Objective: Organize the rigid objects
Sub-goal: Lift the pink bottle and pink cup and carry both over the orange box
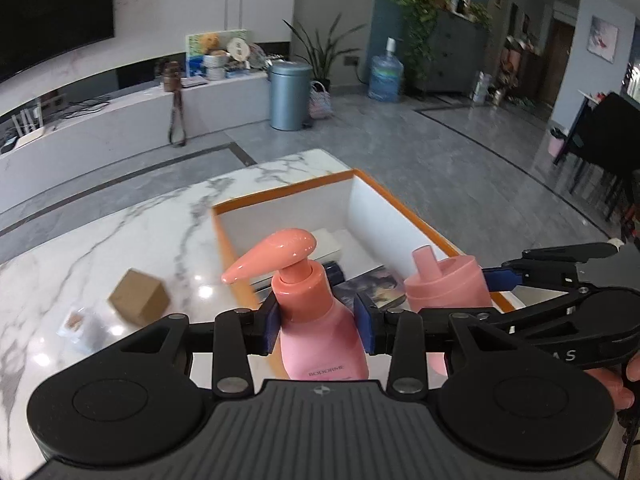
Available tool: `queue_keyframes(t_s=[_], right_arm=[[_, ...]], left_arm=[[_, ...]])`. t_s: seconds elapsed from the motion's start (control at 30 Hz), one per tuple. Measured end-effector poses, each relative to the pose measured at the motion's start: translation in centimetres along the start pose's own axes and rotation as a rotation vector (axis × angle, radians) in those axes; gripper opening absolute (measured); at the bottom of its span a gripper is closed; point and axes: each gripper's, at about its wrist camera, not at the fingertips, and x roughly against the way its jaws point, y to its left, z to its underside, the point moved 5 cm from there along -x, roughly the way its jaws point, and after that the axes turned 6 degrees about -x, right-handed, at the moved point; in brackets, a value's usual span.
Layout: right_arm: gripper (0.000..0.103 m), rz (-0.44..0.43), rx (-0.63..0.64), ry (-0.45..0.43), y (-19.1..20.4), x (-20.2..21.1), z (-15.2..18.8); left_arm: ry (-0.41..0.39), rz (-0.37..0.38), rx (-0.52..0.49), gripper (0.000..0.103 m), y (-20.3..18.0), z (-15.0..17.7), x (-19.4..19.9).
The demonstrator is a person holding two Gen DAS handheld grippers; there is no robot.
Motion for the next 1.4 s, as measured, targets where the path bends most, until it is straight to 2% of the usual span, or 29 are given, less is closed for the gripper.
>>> queue_keyframes(t_s=[0.2, 0.37, 0.53, 0.63, 0.7, 0.83, 1.0, 1.13, 1.3, 1.4], right_arm=[[0.060, 0.030, 0.026, 0.052, -3.9, -2.7, -1.6], [0.060, 0.043, 0.130, 0.111, -6.2, -6.1, -3.2], [0.060, 0.022, 0.215, 0.162, -8.0, -8.3, -4.1], [0.060, 0.040, 0.234, 0.138, -9.1, -8.8, -5.3], [0.059, 0.010, 0.196, 0.106, -9.9, -8.4, -6.4], [0.059, 0.003, 0.120, -0.001, -11.3, -7.2, -9.2], [0.059, 0.161, 0.141, -0.082, -12.0, -6.8, -11.5], [0.059, 0.221, 0.172, -0.087, -12.6, -7.8, -11.5], [0.059, 0.238, 0.121, -0.071, -14.1, -8.8, -11.3], [0.059, 0.244, 0.110, -0.068, -14.7, -8.9, -11.3]], left_arm=[[0.052, 0.019, -0.017, 0.044, -0.8, -1.4, -4.4], [0.086, 0.026, -0.051, 0.044, -0.6, -1.9, -7.1], [0.101, 0.041, -0.054, 0.044, 0.0, -2.8, -9.6], [0.105, 0.060, -0.072, 0.044, -0.1, -3.3, -11.0], [0.106, 0.074, -0.082, 0.044, -0.4, -3.6, -11.4], [0.107, 0.088, -0.101, 0.044, -0.9, -4.4, -13.0], [0.103, 0.099, -0.091, 0.044, -1.8, -5.4, -15.6], [0.096, 0.103, -0.066, 0.044, -2.4, -6.1, -17.6], [0.090, 0.067, -0.010, 0.043, -2.9, -6.5, -19.5], [0.073, 0.019, 0.019, 0.042, -3.2, -6.9, -20.0]])
